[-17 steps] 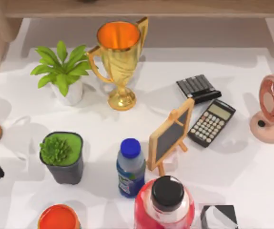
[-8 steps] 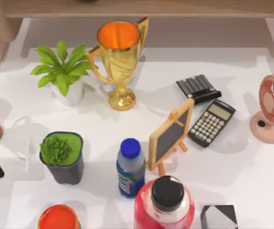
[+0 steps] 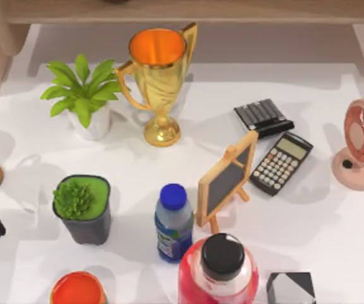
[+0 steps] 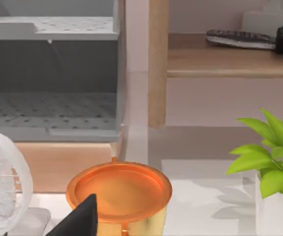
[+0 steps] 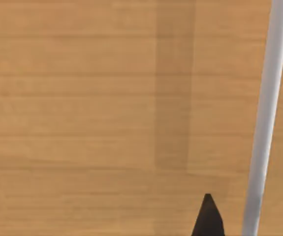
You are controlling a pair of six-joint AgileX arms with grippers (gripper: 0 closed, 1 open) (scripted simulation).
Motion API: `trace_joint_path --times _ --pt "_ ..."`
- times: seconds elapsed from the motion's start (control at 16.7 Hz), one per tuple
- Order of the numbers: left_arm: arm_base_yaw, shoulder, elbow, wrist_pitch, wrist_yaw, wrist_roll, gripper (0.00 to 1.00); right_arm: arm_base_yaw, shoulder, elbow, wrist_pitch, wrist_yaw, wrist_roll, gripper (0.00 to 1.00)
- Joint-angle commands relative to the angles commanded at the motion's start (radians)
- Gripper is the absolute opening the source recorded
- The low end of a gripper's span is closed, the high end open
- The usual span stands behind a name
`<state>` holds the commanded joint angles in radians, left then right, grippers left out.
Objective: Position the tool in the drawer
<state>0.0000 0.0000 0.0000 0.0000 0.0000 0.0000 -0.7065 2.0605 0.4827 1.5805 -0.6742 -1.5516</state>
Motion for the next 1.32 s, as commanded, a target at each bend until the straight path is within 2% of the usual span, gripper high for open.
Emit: trace_joint_path --times 0.3,0.36,0.9,1.32 --pt "0.0 0.0 0.0 0.0 0.0 0.0 1.0 0.0 0.0 0.0 0.0 0.0 0.0 0.98" --pt "0.0 0.0 0.0 0.0 0.0 0.0 1.0 0.0 0.0 0.0 0.0 0.0 0.0 1.0" --pt "0.0 0.0 0.0 0.0 0.0 0.0 1.0 -0.001 -0.001 -0.001 0.002 -0.002 0.0 1.0" --pt "0.0 0.0 0.0 0.0 0.0 0.0 1.0 -0.047 -0.018 -0.061 0.044 -0.049 0.0 1.0"
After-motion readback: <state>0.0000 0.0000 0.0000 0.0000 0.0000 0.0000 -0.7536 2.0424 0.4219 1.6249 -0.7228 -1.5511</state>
